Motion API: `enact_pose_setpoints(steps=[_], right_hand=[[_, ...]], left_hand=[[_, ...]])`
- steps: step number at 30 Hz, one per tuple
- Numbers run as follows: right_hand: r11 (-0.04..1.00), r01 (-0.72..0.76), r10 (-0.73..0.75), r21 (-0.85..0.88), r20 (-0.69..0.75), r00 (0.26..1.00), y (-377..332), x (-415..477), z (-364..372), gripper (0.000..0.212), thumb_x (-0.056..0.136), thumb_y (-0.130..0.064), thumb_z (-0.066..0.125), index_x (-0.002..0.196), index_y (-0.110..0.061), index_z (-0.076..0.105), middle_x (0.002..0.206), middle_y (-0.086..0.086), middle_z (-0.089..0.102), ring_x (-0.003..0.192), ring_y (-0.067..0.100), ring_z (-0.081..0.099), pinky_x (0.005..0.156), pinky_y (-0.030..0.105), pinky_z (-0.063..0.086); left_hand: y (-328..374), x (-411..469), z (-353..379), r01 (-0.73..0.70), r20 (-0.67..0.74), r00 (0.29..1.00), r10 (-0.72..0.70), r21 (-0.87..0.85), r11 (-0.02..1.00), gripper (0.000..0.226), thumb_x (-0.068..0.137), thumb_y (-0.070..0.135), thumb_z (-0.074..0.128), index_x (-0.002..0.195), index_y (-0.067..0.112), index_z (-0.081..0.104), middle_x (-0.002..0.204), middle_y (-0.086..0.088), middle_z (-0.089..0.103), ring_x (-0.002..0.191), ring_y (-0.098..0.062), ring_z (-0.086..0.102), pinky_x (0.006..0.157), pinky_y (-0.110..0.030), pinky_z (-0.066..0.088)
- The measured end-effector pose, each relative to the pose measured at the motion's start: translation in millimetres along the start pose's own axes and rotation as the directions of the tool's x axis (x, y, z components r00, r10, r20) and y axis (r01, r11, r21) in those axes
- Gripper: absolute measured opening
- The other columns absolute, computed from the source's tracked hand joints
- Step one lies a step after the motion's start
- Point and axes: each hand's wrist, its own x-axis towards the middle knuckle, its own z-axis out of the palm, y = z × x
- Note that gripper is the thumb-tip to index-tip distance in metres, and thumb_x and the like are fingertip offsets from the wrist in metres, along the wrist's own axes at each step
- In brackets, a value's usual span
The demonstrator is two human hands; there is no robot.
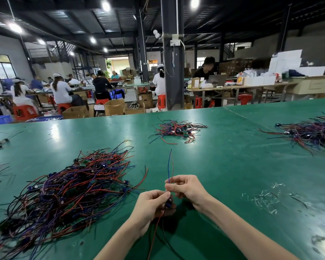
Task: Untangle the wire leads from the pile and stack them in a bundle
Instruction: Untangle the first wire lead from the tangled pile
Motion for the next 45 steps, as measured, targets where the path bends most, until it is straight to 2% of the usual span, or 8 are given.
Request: enact_pose_setpoints(steps=[11,15,25,32,36,38,42,45], right_hand=[[1.0,0.003,-0.001,0.01,-0.247,0.969,1.4,9.7,-20.4,0.013,0.077,-0.001,0.074,0.066,-0.006,0.067,0.056,0.003,0.068,0.042,0.007,0.047,0.041,0.017,0.036],[0.999,0.009,0.002,0.033,-0.316,0.949,1.8,14.4,-27.9,0.016,0.074,-0.002,0.077,0.064,-0.007,0.065,0.055,0.004,0.067,0.04,0.006,0.047,0.041,0.018,0.036],[0.96,-0.018,0.125,0.278,-0.373,0.919,1.5,21.9,-35.7,0.017,0.073,-0.002,0.077,0.068,-0.004,0.062,0.055,0.007,0.067,0.037,0.005,0.046,0.04,0.016,0.039],[0.961,0.133,-0.24,-0.244,-0.49,0.838,7.6,23.4,-36.3,0.017,0.071,-0.01,0.082,0.066,-0.011,0.065,0.059,0.001,0.065,0.049,0.012,0.054,0.05,0.017,0.045],[0.527,0.345,-0.737,-0.777,-0.216,0.64,15.4,20.1,-32.8,0.018,0.075,-0.007,0.077,0.068,-0.009,0.061,0.061,-0.001,0.06,0.055,0.018,0.053,0.055,0.028,0.046],[0.435,0.367,-0.787,-0.822,-0.15,0.598,16.6,20.7,-30.5,0.02,0.076,-0.007,0.076,0.066,-0.008,0.059,0.06,-0.001,0.057,0.053,0.019,0.049,0.053,0.031,0.043],[0.946,0.222,-0.314,-0.238,-0.482,0.818,2.0,23.9,-33.7,0.023,0.077,-0.009,0.077,0.063,-0.007,0.059,0.056,0.004,0.062,0.045,0.015,0.049,0.043,0.022,0.042],[0.926,0.063,0.117,0.373,-0.44,0.89,-2.1,25.2,-38.7,0.021,0.079,0.0,0.071,0.064,-0.002,0.056,0.055,0.012,0.061,0.036,0.008,0.04,0.034,0.017,0.031]], left_hand=[[-3.3,0.7,1.8,0.012,0.029,0.999,-0.017,0.145,0.989,0.017,0.084,0.006,0.068,0.068,0.006,0.061,0.065,-0.014,0.062,0.057,-0.025,0.062,0.066,-0.036,0.053],[-2.3,1.1,3.3,0.016,0.033,0.999,-0.02,0.113,0.993,0.019,0.084,0.0,0.066,0.066,0.003,0.059,0.064,-0.015,0.059,0.055,-0.024,0.061,0.051,-0.028,0.053],[0.3,0.9,3.1,0.011,0.052,0.999,-0.017,0.109,0.994,0.022,0.085,0.002,0.065,0.064,0.006,0.061,0.065,-0.013,0.061,0.055,-0.022,0.062,0.051,-0.029,0.053],[2.7,-0.5,3.5,0.011,0.062,0.998,-0.019,0.134,0.991,0.021,0.086,0.001,0.064,0.065,0.005,0.06,0.065,-0.012,0.061,0.056,-0.02,0.061,0.049,-0.03,0.053],[3.1,-1.1,4.1,0.015,0.064,0.998,-0.024,0.135,0.991,0.02,0.087,0.001,0.062,0.067,0.004,0.058,0.064,-0.012,0.06,0.053,-0.019,0.06,0.047,-0.03,0.052],[2.9,-1.8,3.4,0.017,0.072,0.997,-0.027,0.128,0.992,0.02,0.087,0.001,0.062,0.067,0.004,0.058,0.063,-0.012,0.059,0.052,-0.019,0.059,0.047,-0.03,0.052],[2.2,-2.0,0.9,0.012,0.086,0.996,-0.023,0.132,0.991,0.02,0.086,0.001,0.063,0.066,0.005,0.059,0.064,-0.011,0.06,0.054,-0.02,0.06,0.048,-0.031,0.053],[1.8,-0.4,2.5,0.0,0.098,0.995,-0.015,0.151,0.989,0.02,0.086,0.002,0.063,0.067,0.006,0.058,0.065,-0.01,0.06,0.055,-0.019,0.061,0.048,-0.031,0.053]])
